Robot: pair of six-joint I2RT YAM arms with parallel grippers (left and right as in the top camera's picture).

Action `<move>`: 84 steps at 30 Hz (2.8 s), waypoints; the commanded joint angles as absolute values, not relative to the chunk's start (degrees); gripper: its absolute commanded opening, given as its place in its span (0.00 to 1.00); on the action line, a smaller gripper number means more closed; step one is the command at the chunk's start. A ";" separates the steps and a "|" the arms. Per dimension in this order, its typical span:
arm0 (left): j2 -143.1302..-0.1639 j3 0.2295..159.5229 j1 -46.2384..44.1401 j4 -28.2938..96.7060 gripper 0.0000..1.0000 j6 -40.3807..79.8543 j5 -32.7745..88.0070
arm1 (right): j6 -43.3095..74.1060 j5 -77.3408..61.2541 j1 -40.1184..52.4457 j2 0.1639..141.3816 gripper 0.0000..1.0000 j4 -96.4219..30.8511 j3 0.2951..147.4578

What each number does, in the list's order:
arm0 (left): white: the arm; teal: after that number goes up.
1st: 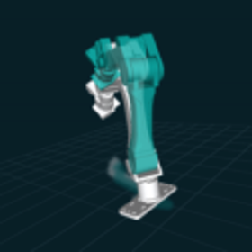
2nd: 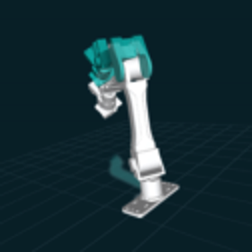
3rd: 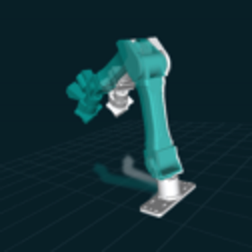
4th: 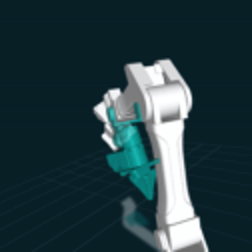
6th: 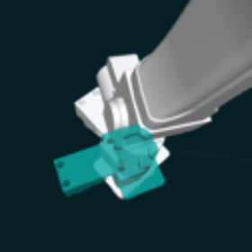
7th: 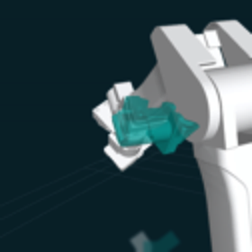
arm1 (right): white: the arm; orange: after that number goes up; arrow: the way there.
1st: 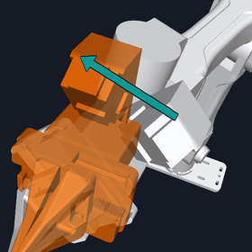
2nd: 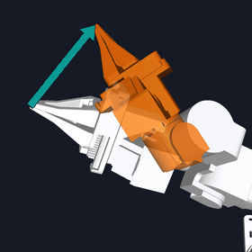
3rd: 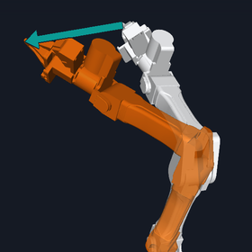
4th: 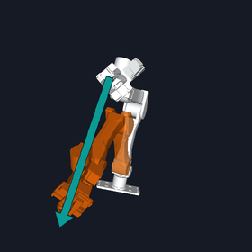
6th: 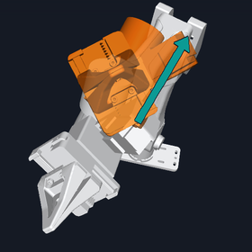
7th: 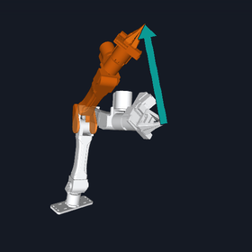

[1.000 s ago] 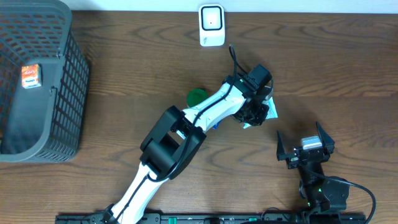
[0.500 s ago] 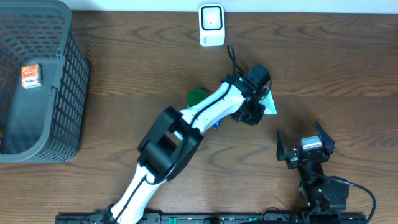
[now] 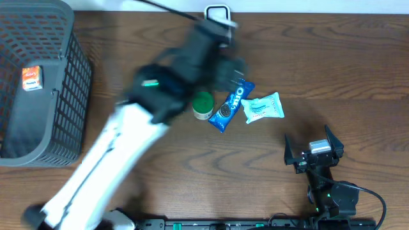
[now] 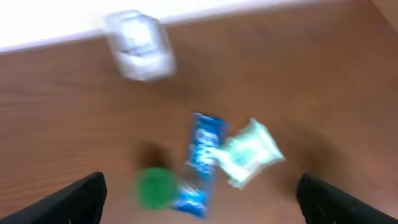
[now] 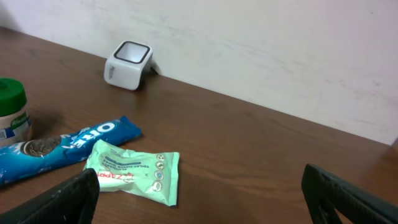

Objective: Scan the item barcode
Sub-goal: 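Swing the left gripper back over the grey basket, then grasp the orange snack box in the basket with the left gripper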

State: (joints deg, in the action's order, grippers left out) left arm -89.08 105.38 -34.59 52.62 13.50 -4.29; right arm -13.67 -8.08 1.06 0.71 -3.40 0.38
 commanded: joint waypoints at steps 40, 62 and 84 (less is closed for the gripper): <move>-109.06 91.98 30.39 24.18 0.98 -1.52 -8.78 | -13.76 -8.01 0.89 0.38 0.99 -3.64 0.32; -125.14 91.98 32.10 13.26 0.98 -9.41 -7.90 | -13.76 -8.01 0.89 0.38 0.99 -3.62 0.32; -134.54 91.96 33.32 11.75 0.74 -10.63 -1.89 | -13.76 -8.01 0.89 0.38 0.99 -3.62 0.32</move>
State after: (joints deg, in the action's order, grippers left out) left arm -129.43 93.69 32.69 9.34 -9.13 -0.89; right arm -13.67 -8.08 1.06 0.71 -3.40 0.38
